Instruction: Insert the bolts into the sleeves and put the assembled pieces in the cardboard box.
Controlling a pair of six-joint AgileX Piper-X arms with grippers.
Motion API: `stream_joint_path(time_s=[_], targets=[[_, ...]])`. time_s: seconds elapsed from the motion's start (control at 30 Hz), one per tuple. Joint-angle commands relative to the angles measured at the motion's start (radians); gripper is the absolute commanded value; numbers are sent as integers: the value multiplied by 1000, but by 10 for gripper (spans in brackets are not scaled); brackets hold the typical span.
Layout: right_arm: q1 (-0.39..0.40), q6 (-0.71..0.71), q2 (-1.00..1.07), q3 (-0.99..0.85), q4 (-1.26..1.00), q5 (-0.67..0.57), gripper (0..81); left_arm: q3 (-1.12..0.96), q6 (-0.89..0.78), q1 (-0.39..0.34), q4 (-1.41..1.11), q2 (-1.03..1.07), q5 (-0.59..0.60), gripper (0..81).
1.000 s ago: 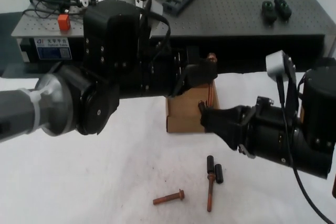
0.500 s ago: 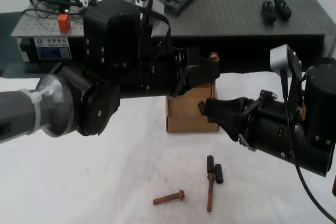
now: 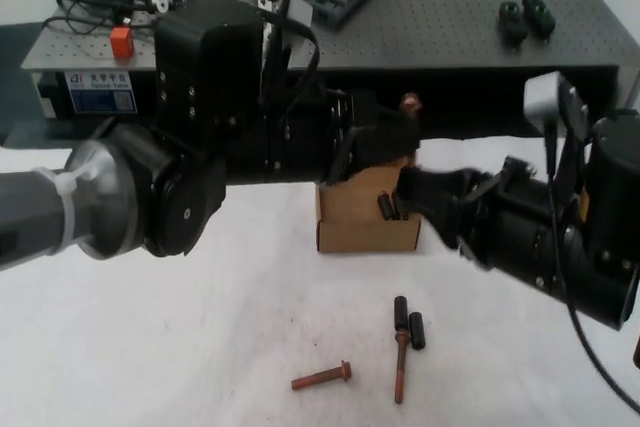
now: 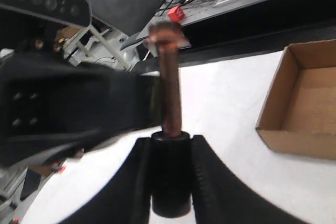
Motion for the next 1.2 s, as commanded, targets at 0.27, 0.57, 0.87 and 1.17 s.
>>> stream_joint_path(time_s=[0.27,0.57,0.87,1.17], targets=[[-71,-186,10,-14,-54,120,5,-5,77,9,9,-20,-14,433],[-185,-291,341,-333,88,112,5,70,215,24,132,-20,-296,433],[-149,-357,783,-837,478,119,5,136,213,24,199,-18,-327,431],[-112,-357,1019,-1029,687,119,1,138,222,24,228,-18,-348,431]])
